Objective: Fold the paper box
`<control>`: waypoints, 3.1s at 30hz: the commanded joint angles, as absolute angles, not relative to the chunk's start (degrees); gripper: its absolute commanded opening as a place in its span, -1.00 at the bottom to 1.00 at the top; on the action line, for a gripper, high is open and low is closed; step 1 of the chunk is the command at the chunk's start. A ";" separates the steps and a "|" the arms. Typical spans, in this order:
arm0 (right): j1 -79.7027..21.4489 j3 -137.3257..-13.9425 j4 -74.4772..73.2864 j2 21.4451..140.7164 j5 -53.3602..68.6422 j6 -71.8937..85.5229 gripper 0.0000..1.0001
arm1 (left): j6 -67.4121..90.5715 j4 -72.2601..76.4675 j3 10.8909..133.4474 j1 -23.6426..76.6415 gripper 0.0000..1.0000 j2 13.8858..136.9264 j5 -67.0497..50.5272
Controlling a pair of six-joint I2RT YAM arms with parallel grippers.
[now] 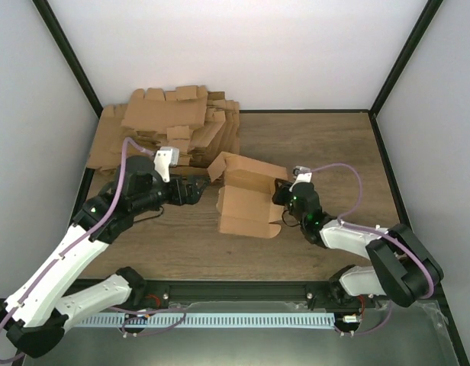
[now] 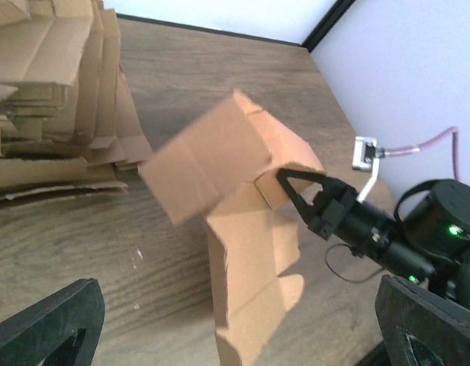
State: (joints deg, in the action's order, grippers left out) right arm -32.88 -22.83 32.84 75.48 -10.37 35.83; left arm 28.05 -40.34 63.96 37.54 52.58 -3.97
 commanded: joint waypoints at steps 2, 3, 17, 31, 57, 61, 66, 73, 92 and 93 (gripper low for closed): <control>-28.31 -22.79 29.25 73.39 -5.94 48.34 -0.99 | 29.21 -43.56 64.56 37.44 1.00 49.51 -10.59; -27.32 -22.16 29.89 73.25 -4.63 49.81 -0.99 | 28.54 -44.35 64.59 37.42 1.00 49.12 -10.77; -25.31 -19.05 31.63 71.32 -1.97 53.76 -0.99 | 25.35 -37.51 51.93 38.68 1.00 47.12 -20.91; -25.36 -17.48 32.28 68.22 -4.81 50.29 -0.99 | 29.89 -25.35 54.02 46.33 0.88 59.59 -15.82; -26.08 -15.34 32.73 70.77 8.06 55.54 0.73 | 24.48 -47.47 76.75 47.88 -0.93 77.60 0.81; -29.19 -12.56 32.58 70.29 13.80 56.82 1.00 | 23.25 -56.39 83.23 47.88 -0.93 81.53 2.57; -32.61 -10.33 27.90 66.13 18.23 53.50 0.99 | 22.14 -61.94 86.72 47.83 -0.91 84.85 2.06; -32.14 -13.73 14.43 58.65 21.58 43.60 0.93 | 20.66 -69.57 89.95 47.89 -0.83 88.76 3.37; -28.26 -32.75 1.35 55.35 22.79 40.18 0.39 | 21.86 -61.81 83.46 47.88 -0.80 86.37 -1.50; -28.22 -33.33 1.40 56.03 22.73 39.97 0.36 | 21.88 -61.66 83.40 47.90 -0.80 86.25 -1.54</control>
State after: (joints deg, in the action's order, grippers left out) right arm -28.69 -29.23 4.08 53.84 23.73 41.63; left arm 21.69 -63.42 84.09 47.68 88.09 -0.34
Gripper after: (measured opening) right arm 0.708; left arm 0.098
